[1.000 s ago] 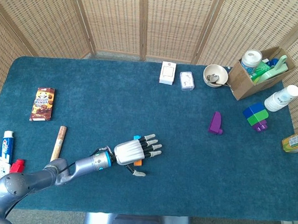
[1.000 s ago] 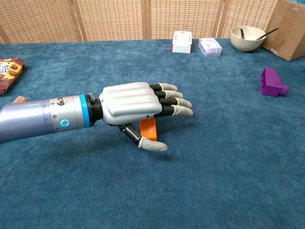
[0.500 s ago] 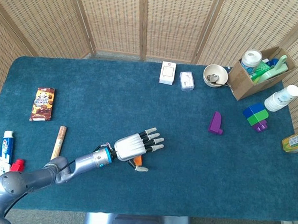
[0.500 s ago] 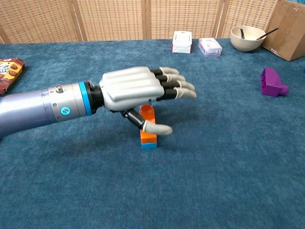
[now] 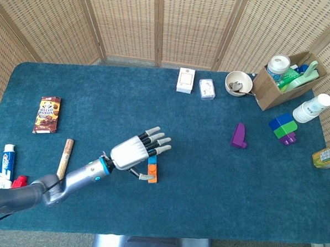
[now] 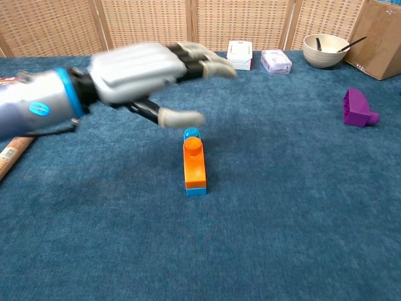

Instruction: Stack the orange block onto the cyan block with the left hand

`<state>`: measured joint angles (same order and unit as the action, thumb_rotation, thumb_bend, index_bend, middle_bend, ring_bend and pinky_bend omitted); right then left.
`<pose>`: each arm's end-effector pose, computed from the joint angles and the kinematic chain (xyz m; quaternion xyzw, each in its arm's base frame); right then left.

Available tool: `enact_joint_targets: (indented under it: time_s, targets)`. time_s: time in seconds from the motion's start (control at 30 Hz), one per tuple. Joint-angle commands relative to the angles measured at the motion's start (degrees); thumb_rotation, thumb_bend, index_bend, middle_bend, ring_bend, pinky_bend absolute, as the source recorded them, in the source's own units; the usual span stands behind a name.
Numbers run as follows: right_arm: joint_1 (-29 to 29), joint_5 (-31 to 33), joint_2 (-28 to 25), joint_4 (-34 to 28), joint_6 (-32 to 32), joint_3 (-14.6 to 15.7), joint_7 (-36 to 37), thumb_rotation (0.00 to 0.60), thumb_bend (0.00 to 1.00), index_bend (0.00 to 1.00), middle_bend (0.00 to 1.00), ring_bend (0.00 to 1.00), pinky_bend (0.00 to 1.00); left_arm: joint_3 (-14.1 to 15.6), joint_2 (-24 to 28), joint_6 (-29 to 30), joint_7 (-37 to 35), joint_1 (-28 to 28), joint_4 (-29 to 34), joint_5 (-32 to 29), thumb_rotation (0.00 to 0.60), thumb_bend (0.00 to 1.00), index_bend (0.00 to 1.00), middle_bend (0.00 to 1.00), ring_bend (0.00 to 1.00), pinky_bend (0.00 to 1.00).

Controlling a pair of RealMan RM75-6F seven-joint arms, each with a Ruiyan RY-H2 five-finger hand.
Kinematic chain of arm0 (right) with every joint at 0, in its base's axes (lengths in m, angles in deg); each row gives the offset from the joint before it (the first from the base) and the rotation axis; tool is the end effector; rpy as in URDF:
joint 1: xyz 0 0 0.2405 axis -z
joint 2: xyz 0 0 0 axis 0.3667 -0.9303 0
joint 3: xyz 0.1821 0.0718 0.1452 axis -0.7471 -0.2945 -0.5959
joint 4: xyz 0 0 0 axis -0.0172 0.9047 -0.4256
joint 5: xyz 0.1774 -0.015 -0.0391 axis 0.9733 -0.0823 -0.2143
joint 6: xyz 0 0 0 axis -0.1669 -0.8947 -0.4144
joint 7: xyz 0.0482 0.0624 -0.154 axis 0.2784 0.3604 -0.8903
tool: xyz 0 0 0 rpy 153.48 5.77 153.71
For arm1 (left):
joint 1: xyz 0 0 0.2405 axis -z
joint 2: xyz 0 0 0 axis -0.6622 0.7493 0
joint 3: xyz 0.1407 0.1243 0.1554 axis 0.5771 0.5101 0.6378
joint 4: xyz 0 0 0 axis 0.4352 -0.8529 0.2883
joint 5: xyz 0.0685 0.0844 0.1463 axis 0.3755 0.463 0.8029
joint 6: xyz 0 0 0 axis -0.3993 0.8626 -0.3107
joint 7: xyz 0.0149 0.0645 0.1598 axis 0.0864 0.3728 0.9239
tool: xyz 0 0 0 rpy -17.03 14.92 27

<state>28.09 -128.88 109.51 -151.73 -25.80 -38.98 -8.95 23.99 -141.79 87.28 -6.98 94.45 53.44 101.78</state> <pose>-0.3247 -0.1541 0.2494 0.4832 -0.4100 0.3490 0.6904 -0.0623 0.3323 -0.0107 -0.8377 -0.1094 -0.4702 0.2552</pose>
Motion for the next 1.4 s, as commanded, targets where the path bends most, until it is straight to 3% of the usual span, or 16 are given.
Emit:
enact_joint_targets:
  time_s: [0.03, 0.23, 0.4, 0.77, 0.83, 1.1, 1.4]
  targets:
    - [-1.21, -0.31, 0.11, -0.2, 1.05, -0.45, -1.23, 0.6, 0.32, 0.38, 0.39, 0.31, 0.38, 0.27, 8.96, 2.71, 4.75, -5.34, 10.24, -3.53, 0.0, 0.26, 0.02, 0.0, 0.0, 0.0]
    - [-3.68, -0.33, 0.97, 0.35, 3.31, -1.01, -3.35, 0.6, 0.32, 0.38, 0.39, 0.31, 0.38, 2.38, 17.79, 5.56, 8.24, -12.03, 19.07, -6.99, 0.0, 0.26, 0.02, 0.0, 0.0, 0.0]
    - [-5.46, -0.49, 1.46, 0.72, 5.01, -1.28, -4.88, 0.6, 0.32, 0.38, 0.39, 0.3, 0.38, 4.06, 22.55, 8.02, 8.97, -17.1, 22.55, -9.36, 0.0, 0.26, 0.03, 0.0, 0.0, 0.0]
    - [-8.81, -1.26, 3.94, 2.13, 7.13, -1.38, -9.31, 0.6, 0.32, 0.38, 0.38, 0.27, 0.37, 7.42, 28.52, 15.74, 4.92, -29.74, 24.87, -12.57, 0.0, 0.26, 0.06, 0.01, 0.0, 0.0]
    - [-9.32, -1.52, 4.55, 2.35, 7.41, -1.2, -10.31, 0.6, 0.32, 0.38, 0.37, 0.27, 0.37, 8.08, 29.83, 19.85, 3.19, -34.11, 24.8, -13.76, 0.0, 0.26, 0.07, 0.03, 0.0, 0.0]
    - [-9.11, -2.54, 5.04, 2.04, 6.24, -0.29, -11.1, 0.6, 0.32, 0.38, 0.37, 0.27, 0.37, 9.02, 29.9, 26.9, -2.15, -44.26, 21.61, -14.91, 0.0, 0.26, 0.12, 0.08, 0.0, 0.0]
    - [-9.78, -3.94, 5.4, 2.83, 6.87, 0.57, -9.33, 0.6, 0.32, 0.38, 0.37, 0.27, 0.37, 7.1, 29.51, 29.16, -4.27, -49.33, 19.81, -15.16, 0.0, 0.26, 0.12, 0.08, 0.0, 0.0]
